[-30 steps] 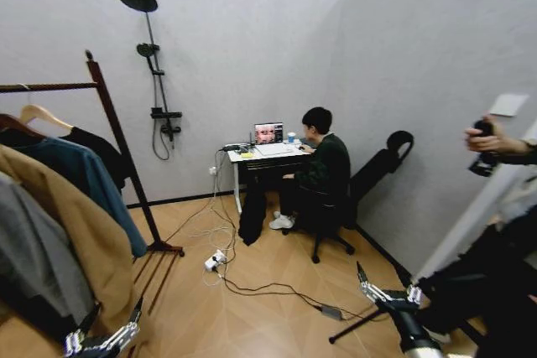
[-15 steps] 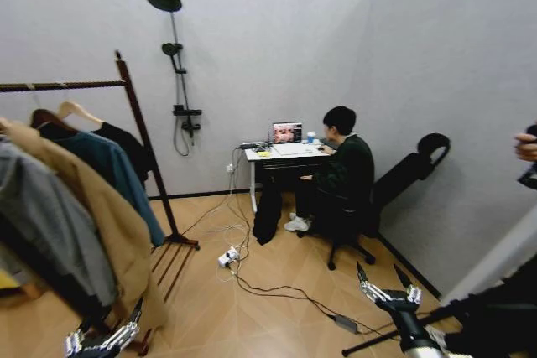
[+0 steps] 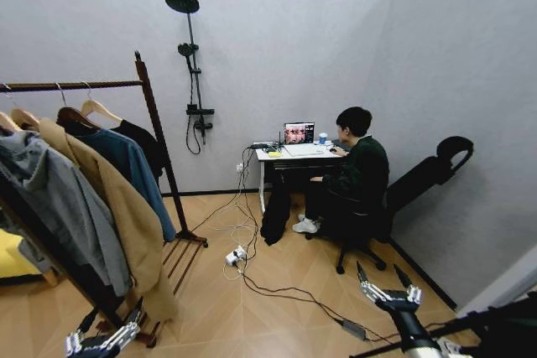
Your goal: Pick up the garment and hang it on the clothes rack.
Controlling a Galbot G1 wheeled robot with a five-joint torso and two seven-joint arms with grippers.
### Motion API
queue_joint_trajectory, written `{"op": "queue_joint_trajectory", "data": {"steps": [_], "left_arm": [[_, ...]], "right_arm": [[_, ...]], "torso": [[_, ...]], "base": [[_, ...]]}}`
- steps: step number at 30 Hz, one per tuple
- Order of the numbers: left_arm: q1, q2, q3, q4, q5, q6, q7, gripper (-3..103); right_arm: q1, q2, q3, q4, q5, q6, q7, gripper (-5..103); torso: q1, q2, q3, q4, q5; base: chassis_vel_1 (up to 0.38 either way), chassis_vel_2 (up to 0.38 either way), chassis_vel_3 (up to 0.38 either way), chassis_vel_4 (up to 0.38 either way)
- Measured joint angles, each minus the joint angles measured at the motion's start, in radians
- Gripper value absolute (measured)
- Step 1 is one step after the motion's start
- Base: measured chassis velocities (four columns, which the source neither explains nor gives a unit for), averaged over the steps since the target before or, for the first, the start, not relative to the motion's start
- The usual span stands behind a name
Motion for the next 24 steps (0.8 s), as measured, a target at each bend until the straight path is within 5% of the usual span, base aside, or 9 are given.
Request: {"op": "queue_joint_trajectory", "data": {"steps": [11, 24], "left_arm": [[0.000, 0.000, 0.000, 0.000, 0.000, 0.000, 0.000, 100], [0.000, 0.000, 0.000, 0.000, 0.000, 0.000, 0.000, 100]], "right_arm": [[0.000, 0.000, 0.000, 0.000, 0.000, 0.000, 0.000, 100], [0.000, 0.000, 0.000, 0.000, 0.000, 0.000, 0.000, 100]], "torso": [[-0.001, 0.001, 0.000, 0.0002, 0.0000], [0.000, 0.000, 0.000, -0.0001, -0.0001]], "base": [[0.070, -0.166, -0.062, 0.176], [-0.017, 0.007, 0.002, -0.012]]}}
